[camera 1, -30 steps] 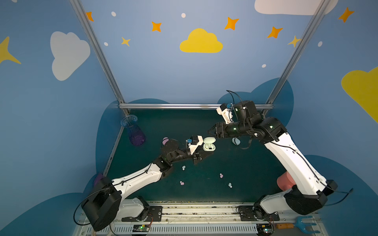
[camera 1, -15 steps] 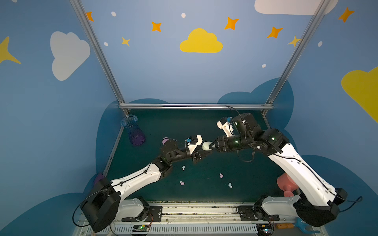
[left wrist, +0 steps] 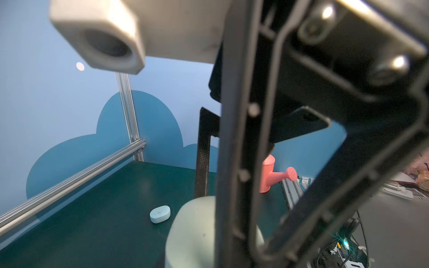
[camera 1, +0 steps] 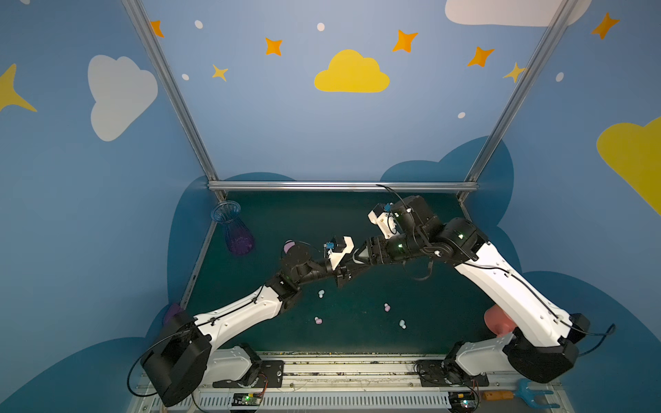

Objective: Insert wireless bluetooth earbuds into charging case
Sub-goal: Place the charging case at the bottom-right of the table.

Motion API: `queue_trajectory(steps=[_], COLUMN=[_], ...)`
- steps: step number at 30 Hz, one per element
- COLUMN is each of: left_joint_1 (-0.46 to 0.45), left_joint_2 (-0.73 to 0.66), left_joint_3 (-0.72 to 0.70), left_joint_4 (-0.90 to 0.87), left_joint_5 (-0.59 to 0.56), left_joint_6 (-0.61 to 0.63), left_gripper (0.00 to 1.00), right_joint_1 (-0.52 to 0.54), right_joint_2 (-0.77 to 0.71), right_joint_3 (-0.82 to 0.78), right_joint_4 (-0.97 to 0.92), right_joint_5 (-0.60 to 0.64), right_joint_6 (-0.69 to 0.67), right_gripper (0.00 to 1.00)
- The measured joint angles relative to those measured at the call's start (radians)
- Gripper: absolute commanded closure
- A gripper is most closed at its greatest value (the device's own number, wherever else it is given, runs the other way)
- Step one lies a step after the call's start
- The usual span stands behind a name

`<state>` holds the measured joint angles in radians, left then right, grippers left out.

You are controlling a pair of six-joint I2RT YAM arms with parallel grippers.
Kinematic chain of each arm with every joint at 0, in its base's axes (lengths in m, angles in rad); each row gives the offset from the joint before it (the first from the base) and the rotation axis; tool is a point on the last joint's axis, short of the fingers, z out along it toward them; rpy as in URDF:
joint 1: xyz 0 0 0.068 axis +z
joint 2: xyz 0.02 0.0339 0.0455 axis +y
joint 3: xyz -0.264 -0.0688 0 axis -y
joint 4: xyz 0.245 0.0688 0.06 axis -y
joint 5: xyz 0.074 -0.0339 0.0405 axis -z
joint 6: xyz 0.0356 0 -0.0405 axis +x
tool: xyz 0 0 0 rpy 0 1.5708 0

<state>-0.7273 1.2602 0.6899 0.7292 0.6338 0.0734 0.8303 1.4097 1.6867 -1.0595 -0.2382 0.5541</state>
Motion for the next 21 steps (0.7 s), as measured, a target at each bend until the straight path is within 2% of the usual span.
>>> queue_trajectory(steps=[5,11,14,16,21], left_joint_1=[0.000,0.000,0.000,0.000,-0.004], left_joint_2=[0.000,0.000,0.000,0.000,-0.007], left_joint_3=[0.000,0.000,0.000,0.000,0.000], left_joint_4=[-0.003,-0.001,-0.002,-0.003,-0.066], left_joint_5=[0.000,-0.002,-0.001,-0.004,-0.043], left_joint_6=[0.000,-0.002,-0.002,-0.002,-0.003], left_gripper=[0.82,0.80,0.77,0.63,0.10], right_joint_1=[0.008,0.013,0.016,0.016,-0.013], right_joint_2=[0.025,0.034,0.033,0.033,0.009], right_joint_3=[0.002,0.018,0.018,0.017,-0.014], right_joint_4=[0.005,-0.002,-0.002,-0.002,-0.003], right_joint_5=[0.012,0.023,0.031,0.035,0.071], right_joint_6=[0.004,0.003,0.003,0.003,0.006], right_gripper=[0.38,0.55,0.58,0.58,0.58])
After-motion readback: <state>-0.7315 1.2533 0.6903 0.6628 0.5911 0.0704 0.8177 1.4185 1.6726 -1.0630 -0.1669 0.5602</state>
